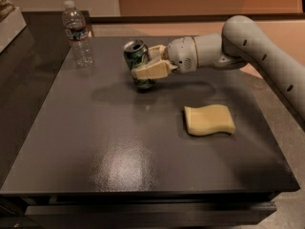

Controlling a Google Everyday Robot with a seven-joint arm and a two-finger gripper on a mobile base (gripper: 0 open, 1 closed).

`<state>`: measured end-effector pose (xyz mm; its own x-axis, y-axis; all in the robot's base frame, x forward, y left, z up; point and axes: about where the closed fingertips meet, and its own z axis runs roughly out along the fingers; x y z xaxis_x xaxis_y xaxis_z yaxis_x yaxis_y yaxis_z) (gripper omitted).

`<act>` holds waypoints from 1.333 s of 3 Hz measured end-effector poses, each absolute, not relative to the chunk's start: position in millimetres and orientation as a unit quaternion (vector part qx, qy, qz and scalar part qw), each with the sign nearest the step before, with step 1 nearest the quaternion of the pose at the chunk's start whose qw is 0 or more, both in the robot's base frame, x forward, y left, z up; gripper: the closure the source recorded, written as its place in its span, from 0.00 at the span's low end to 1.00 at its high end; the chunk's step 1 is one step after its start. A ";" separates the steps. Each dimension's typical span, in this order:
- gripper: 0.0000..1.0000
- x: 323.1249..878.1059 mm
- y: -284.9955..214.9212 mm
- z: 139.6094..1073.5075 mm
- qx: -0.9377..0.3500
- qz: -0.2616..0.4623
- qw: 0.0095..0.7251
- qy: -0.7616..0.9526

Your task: Place green can upright

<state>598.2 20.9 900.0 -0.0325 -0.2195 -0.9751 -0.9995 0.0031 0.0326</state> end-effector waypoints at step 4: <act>0.00 605.6 15.5 887.1 -0.505 0.489 0.463 0.540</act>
Offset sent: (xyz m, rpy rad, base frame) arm 0.0113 -0.0162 -0.0155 0.1544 0.0454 -0.0396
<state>605.6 15.5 887.1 -0.0606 -0.0922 -0.9939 -0.9981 0.0117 0.0598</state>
